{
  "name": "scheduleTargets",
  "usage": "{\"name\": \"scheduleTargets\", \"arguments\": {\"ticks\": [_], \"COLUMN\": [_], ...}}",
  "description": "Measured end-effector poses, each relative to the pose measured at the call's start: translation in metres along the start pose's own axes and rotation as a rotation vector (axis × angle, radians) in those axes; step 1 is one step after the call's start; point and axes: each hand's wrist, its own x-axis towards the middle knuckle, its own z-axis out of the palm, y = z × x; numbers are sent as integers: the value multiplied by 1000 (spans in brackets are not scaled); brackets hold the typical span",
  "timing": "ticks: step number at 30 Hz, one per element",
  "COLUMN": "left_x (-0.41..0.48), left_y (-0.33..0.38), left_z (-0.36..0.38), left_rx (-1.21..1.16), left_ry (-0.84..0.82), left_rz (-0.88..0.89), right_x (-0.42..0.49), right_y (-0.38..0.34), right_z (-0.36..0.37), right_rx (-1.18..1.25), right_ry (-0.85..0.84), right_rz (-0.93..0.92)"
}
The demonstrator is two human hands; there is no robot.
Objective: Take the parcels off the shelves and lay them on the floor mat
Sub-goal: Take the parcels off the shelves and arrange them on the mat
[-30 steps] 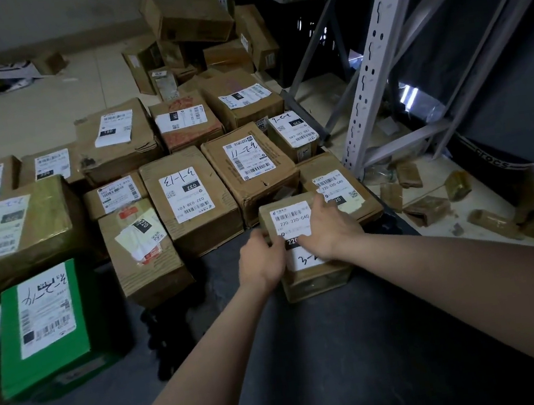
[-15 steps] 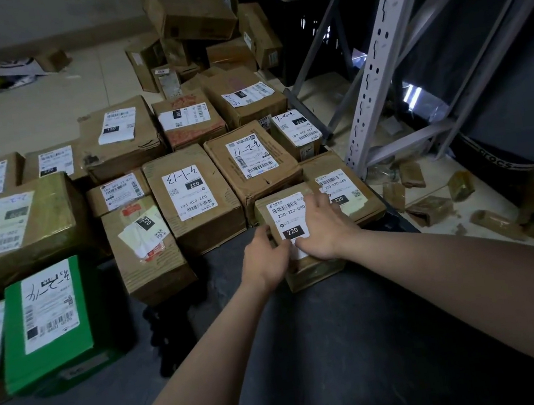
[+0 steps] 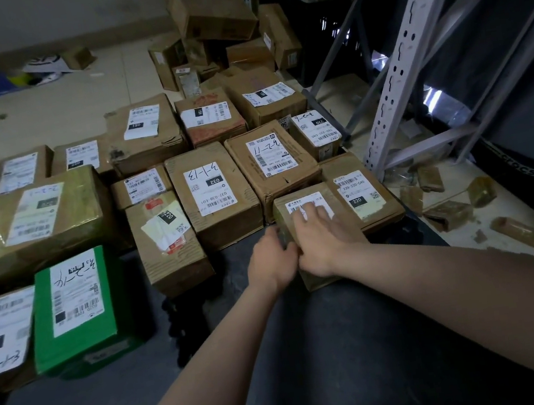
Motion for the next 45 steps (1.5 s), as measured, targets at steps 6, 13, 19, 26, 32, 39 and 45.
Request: {"name": "scheduleTargets", "arguments": {"ticks": [6, 13, 19, 26, 32, 39, 45], "left_x": [10, 19, -25, -78, -135, -195, -252], "left_y": [20, 125, 268, 441, 601, 766, 874], "left_z": [-13, -64, -128, -272, -414, -513, -537], "left_rx": [144, 515, 682, 745, 700, 650, 690], "left_ry": [57, -42, -191, -174, -137, 5, 24], "left_rz": [93, 216, 217, 320, 454, 672, 897], "right_x": [5, -20, -91, -171, -253, -336, -415], "right_y": [-12, 16, 54, 31, 5, 10, 41], "right_z": [-25, -126, -256, -473, -679, -854, -929], "right_rx": [-144, -339, -343, -336, -287, -317, -339], "right_ry": [36, 223, 193, 244, 339, 533, 658], "right_rz": [-147, -206, -153, -71, -17, 57, 190]}}
